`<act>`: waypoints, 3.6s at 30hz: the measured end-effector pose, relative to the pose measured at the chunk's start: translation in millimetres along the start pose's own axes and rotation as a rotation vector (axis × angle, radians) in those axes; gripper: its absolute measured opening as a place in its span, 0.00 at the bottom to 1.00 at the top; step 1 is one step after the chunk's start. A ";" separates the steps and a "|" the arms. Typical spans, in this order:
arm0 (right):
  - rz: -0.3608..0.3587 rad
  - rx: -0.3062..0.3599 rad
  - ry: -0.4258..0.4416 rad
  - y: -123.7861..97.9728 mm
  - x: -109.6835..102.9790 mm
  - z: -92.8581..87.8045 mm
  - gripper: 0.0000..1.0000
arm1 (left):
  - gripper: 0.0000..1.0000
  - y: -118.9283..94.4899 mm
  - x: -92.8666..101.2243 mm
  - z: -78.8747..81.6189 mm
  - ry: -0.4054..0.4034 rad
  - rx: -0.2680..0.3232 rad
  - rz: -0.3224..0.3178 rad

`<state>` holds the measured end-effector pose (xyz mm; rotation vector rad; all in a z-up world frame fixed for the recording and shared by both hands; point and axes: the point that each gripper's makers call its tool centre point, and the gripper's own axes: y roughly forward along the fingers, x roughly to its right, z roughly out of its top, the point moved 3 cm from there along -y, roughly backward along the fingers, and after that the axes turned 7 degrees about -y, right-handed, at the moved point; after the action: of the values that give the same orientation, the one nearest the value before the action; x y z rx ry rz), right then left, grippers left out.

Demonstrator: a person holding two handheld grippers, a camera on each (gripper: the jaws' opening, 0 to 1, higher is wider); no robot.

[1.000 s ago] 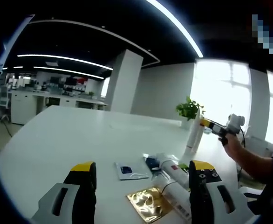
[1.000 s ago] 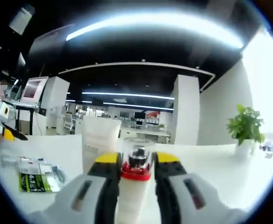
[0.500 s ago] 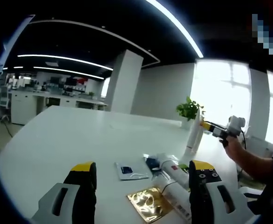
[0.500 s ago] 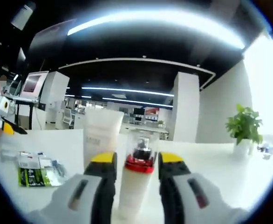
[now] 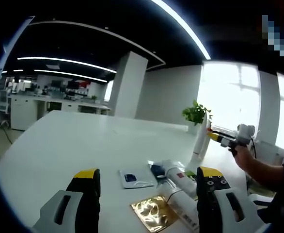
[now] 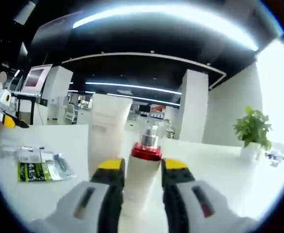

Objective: Arrange the skincare products in the storage area until every visible bottle or jar stands upright without overlapping.

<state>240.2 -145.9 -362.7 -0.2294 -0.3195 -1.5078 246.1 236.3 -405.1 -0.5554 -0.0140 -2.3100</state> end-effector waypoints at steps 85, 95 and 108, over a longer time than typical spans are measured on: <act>-0.070 0.047 0.030 -30.2 14.1 3.7 1.00 | 0.82 -2.4 6.6 5.6 0.012 0.013 -0.001; -0.079 0.074 0.020 -37.8 23.6 17.8 1.00 | 0.82 -2.4 9.4 6.4 0.006 0.021 0.003; -0.050 0.128 -0.051 -44.9 9.0 46.6 1.00 | 0.82 1.7 9.6 1.8 0.003 0.012 0.002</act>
<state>192.6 -140.8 -318.1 -0.1593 -0.4641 -1.5267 242.0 229.0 -399.9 -0.5451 -0.0258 -2.3079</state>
